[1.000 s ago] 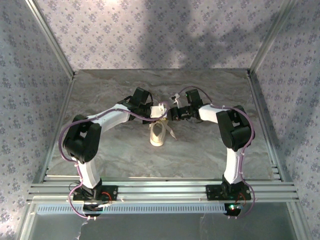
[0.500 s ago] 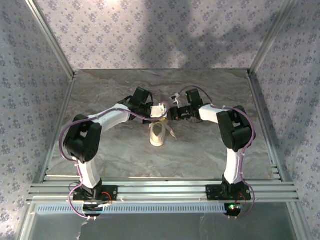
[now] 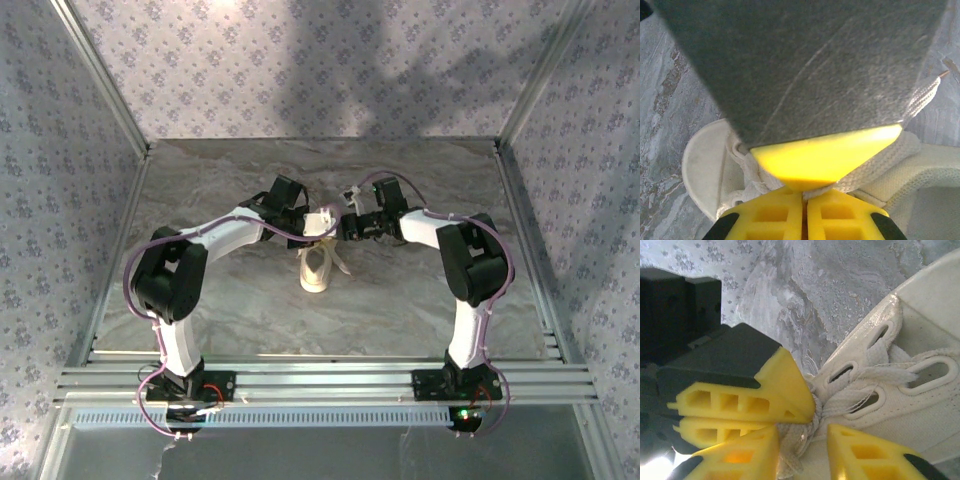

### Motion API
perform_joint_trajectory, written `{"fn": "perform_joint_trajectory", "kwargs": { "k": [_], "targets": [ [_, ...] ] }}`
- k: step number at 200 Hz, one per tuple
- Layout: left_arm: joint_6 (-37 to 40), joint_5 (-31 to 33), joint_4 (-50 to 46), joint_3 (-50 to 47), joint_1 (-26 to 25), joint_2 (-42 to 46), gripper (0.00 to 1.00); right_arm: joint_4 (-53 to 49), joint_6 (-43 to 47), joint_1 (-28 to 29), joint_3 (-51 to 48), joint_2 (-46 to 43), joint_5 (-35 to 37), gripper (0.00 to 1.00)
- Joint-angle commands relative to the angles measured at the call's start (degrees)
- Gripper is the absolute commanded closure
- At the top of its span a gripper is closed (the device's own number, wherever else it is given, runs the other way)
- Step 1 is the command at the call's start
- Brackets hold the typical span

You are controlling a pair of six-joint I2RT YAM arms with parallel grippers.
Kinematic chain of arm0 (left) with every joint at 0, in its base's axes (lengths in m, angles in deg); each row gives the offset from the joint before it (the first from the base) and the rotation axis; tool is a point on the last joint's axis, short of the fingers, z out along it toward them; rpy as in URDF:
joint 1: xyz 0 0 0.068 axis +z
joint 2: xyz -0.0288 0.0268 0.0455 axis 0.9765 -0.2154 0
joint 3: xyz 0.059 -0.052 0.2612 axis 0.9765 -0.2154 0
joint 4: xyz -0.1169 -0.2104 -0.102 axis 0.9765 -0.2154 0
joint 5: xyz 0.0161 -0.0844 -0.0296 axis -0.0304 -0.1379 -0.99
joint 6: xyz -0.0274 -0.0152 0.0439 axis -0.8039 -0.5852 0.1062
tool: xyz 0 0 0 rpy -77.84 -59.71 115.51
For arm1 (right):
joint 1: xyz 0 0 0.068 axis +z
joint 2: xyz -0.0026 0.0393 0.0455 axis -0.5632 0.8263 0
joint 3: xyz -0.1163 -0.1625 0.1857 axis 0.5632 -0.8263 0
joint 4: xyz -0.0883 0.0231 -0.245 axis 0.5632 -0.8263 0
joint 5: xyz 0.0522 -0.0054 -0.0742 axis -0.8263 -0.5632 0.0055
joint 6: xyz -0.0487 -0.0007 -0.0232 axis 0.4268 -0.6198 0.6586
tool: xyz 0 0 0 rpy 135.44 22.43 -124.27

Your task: Tie the shoes

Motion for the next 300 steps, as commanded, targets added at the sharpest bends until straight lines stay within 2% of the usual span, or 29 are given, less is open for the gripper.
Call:
{"fn": "perform_joint_trajectory", "kwargs": {
  "k": [1, 33, 65, 83, 200, 222, 239, 287, 300],
  "targets": [
    [0.48, 0.03, 0.06, 1.57, -0.4, -1.15, 0.92, -0.8, 0.36, 0.21, -0.56, -2.37, -0.46, 0.82],
    [0.57, 0.25, -0.43, 1.33, -0.45, -1.09, 0.91, -2.27, 1.48, 0.3, -0.76, -3.32, -0.21, 0.83],
    [0.4, 0.09, -0.78, 1.32, -0.47, -0.75, 0.91, -2.78, 2.17, 0.3, -1.27, -4.45, 1.06, 0.68],
    [0.45, -0.12, -1.09, 1.32, -0.49, -0.63, 0.91, -2.47, 2.68, 0.22, -1.9, -5.46, 1.73, 0.65],
    [-0.03, -1.18, -0.99, 1.23, -0.37, -0.61, 0.85, -8.16, 7.21, 1.7, 0.61, -2.82, 3.87, 0.62],
    [-0.13, -1.33, -0.82, 1.23, -0.34, -0.57, 0.85, -9.25, 7.96, 2.14, 1.54, -2.5, 5.2, 0.68],
    [-0.29, -1.44, -0.72, 1.23, -0.38, -0.61, 0.84, -9.09, 8.06, 2.2, 1.65, -2.63, 5.9, 0.78],
    [-0.82, -1.36, -0.28, 1.22, -0.33, -0.55, 0.8, -8.59, 11.53, 3.35, 0.06, -5.49, 8.2, 0.98],
    [-1.28, -1.36, 0.12, 1.19, -0.27, -0.5, 0.79, -7.5, 12.8, 3.83, -1.2, -6.85, 9.11, 1.0]
  ]
}}
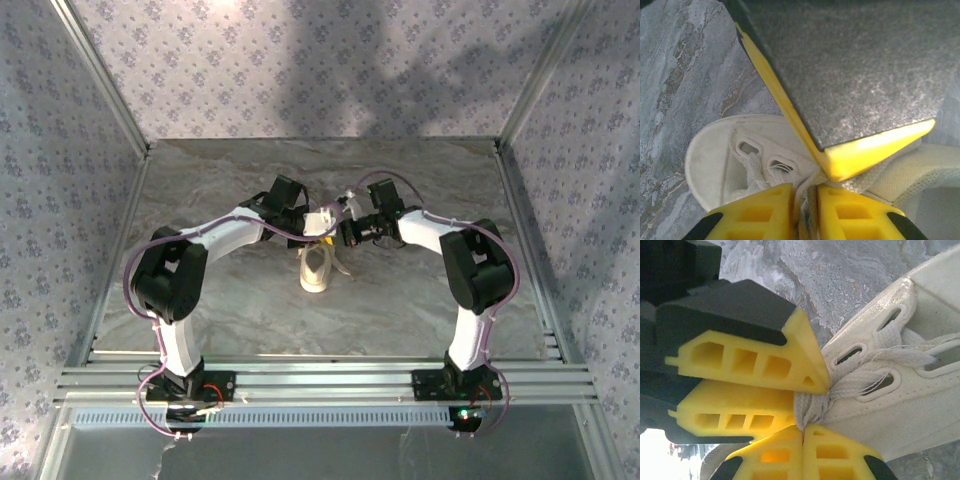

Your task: Tie the shoes

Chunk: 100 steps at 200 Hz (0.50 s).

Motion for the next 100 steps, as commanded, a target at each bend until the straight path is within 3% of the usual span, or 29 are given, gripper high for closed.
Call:
{"fn": "perform_joint_trajectory", "kwargs": {
  "k": [1, 34, 100],
  "targets": [
    [-1.08, -1.77, -0.17, 1.17, -0.25, -0.47, 0.79, 0.27, 3.56, 1.13, -1.38, -3.44, 2.12, 1.0],
    [-1.79, -1.86, 0.85, 1.1, -0.28, -0.26, 0.77, 3.54, 4.76, 1.61, -4.29, -5.94, 3.31, 1.0],
    [-1.93, -1.77, -0.07, 1.58, -0.16, -0.53, 0.83, 5.44, 7.86, 2.61, -6.96, -8.8, 5.46, 1.0]
  ]
}}
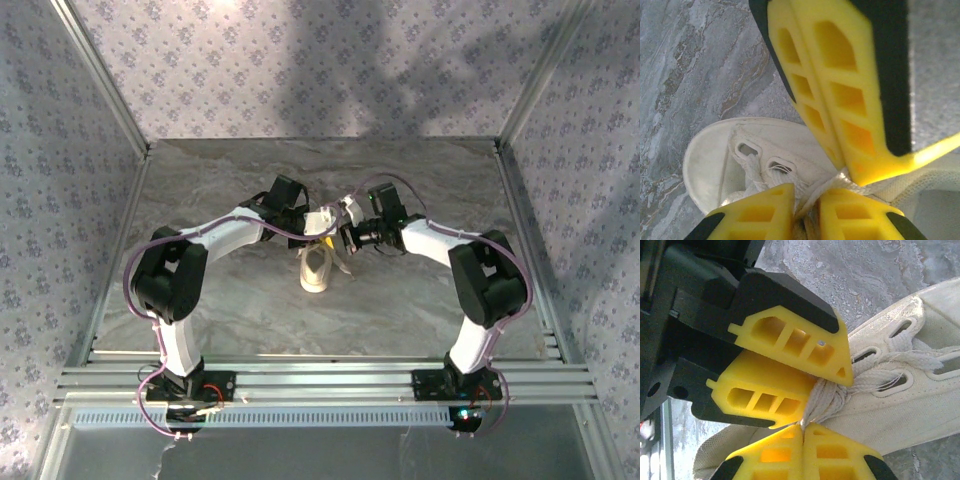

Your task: Tie the shoes

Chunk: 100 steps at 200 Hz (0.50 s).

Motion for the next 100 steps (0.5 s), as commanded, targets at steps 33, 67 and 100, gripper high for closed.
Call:
{"fn": "perform_joint_trajectory", "kwargs": {
  "k": [33, 67, 100],
  "targets": [
    [-1.54, -0.63, 0.04, 1.85, -0.16, -0.77, 0.86, 0.75, 4.26, 1.85, -1.21, -2.79, 0.1, 1.0],
    [-2.18, -1.23, 1.42, 1.24, -0.16, -0.26, 0.76, 0.7, 5.24, 2.68, -1.41, -2.95, 1.42, 1.0],
    [-2.22, -2.72, 1.26, 1.41, -0.28, -0.76, 0.75, 1.2, 4.68, 2.6, -1.75, -3.07, 2.15, 1.0]
  ]
}}
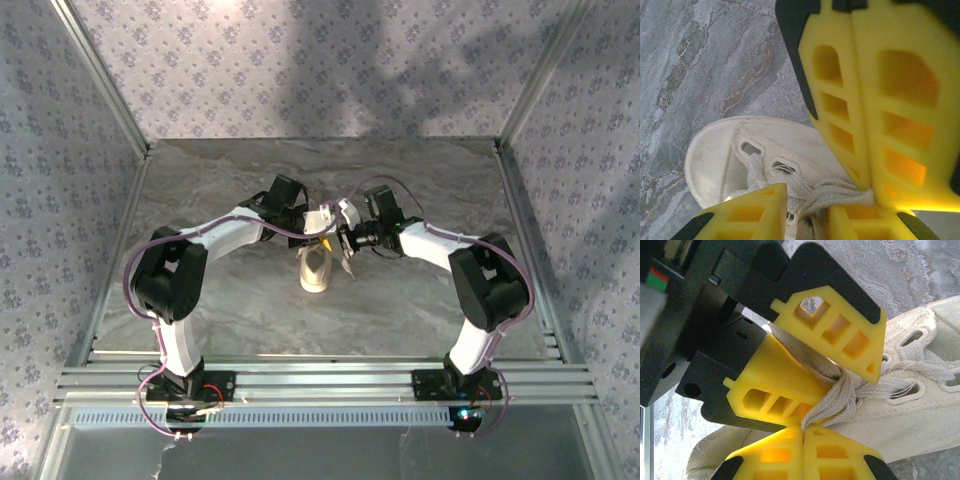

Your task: Tie the shoes

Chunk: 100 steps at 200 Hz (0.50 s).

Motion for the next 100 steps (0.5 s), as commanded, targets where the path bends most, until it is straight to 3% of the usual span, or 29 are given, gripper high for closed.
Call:
{"fn": "perform_joint_trajectory", "kwargs": {
  "k": [1, 39, 80, 93, 100],
  "targets": [
    [-0.3, -2.57, 0.82, 1.41, -0.43, -0.78, 0.75, 0.29, 1.04, 0.67, -0.86, -2.06, -0.71, 1.0],
    [-0.72, -2.45, 2.24, 0.92, -0.41, -1.36, 0.97, 1.37, -0.42, 0.19, -1.17, -2.5, -1.14, 1.0],
    [-1.69, -1.31, 8.66, -2.7, -0.4, 0.5, 1.0, 2.22, -2.35, -0.39, -1.52, -3.17, -1.65, 0.99],
    [-1.8, -0.86, 11.0, -4.29, -0.45, 1.44, 1.0, 2.51, -3.59, -0.79, -1.74, -3.29, -2.12, 0.94],
    [-1.89, -0.6, 12.49, -5.25, -0.41, 2.01, 1.0, 2.61, -4.57, -1.25, -1.76, -3.35, -2.58, 0.86]
  ]
}}
